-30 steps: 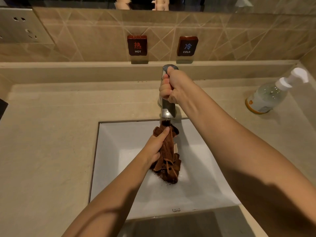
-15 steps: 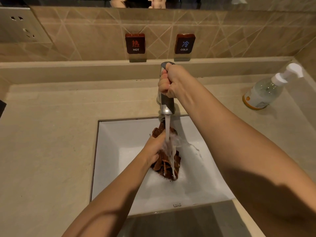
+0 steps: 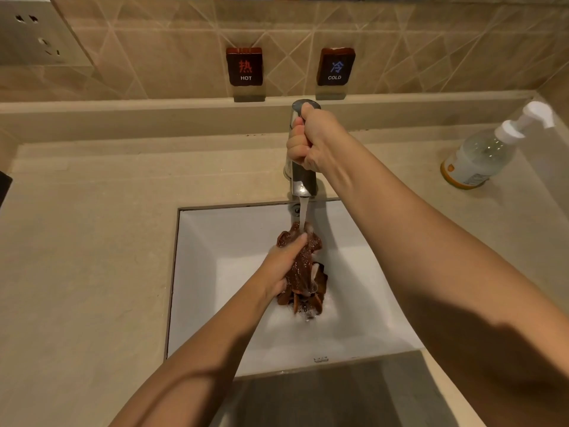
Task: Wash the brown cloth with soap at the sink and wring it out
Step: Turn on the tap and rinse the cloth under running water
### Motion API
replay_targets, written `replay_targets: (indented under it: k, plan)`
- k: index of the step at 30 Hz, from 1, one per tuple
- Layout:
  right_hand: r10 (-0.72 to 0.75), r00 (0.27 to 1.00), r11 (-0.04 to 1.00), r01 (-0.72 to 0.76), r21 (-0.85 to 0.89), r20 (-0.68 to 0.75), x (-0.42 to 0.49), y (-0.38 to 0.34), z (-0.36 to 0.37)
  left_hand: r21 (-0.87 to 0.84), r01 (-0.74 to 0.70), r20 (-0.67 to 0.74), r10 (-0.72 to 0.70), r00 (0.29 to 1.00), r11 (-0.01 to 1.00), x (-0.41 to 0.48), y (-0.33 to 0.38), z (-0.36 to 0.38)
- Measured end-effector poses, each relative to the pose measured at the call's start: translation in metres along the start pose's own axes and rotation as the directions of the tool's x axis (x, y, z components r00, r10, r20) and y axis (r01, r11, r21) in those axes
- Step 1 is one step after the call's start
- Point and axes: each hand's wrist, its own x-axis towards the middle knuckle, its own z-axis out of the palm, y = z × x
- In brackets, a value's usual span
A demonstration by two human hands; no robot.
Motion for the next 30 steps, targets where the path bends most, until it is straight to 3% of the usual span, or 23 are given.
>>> replay_targets:
  k: [5, 9, 10, 12, 14, 16, 19, 22, 27, 30]
  plan:
    - [-0.009, 1.000, 1.000, 0.009, 0.010, 0.006, -0.001, -0.001, 0.000, 0.006, -0.012, 0.008, 0.011, 1.000, 1.000, 0.004, 0.001, 0.001]
    - [0.011, 0.988, 0.998, -0.019, 0.052, 0.153, -0.011, -0.002, -0.009, -0.034, -0.041, 0.042, 0.042, 0.998, 0.999, 0.003, 0.004, 0.001]
    - [0.001, 0.985, 1.000, -0.002, 0.007, 0.172, -0.014, -0.001, -0.014, -0.072, -0.041, 0.057, 0.045, 0.997, 0.997, 0.002, 0.005, 0.000]
    - [-0.154, 0.986, 0.958, 0.165, -0.234, 0.063, -0.014, 0.012, -0.031, -0.158, -0.015, 0.078, 0.028, 0.997, 0.987, 0.000, 0.007, -0.001]
    - [-0.394, 0.915, 0.820, 0.305, -0.485, -0.090, -0.013, 0.042, -0.059, -0.260, 0.013, 0.098, 0.013, 0.995, 0.966, -0.003, 0.009, 0.000]
    - [-0.510, 0.849, 0.730, 0.342, -0.592, -0.139, -0.012, 0.089, -0.091, -0.343, 0.018, 0.114, 0.023, 0.993, 0.939, -0.001, 0.008, 0.000]
    - [-0.376, 0.924, 0.675, 0.325, -0.662, 0.070, 0.002, 0.157, -0.122, -0.411, -0.014, 0.050, 0.038, 0.998, 0.911, 0.001, 0.001, 0.004]
    - [-0.440, 0.857, 0.607, 0.504, -0.614, 0.267, 0.017, 0.190, -0.130, -0.417, -0.052, 0.013, 0.063, 0.998, 0.907, 0.002, -0.002, 0.009]
    - [-0.485, 0.838, 0.591, 0.524, -0.613, 0.250, 0.020, 0.205, -0.124, -0.380, -0.065, -0.089, 0.033, 0.995, 0.923, 0.014, -0.014, 0.011]
    - [-0.386, 0.907, 0.592, 0.384, -0.708, 0.169, 0.038, 0.188, -0.118, -0.255, -0.091, -0.124, 0.061, 0.990, 0.963, 0.011, -0.022, 0.019]
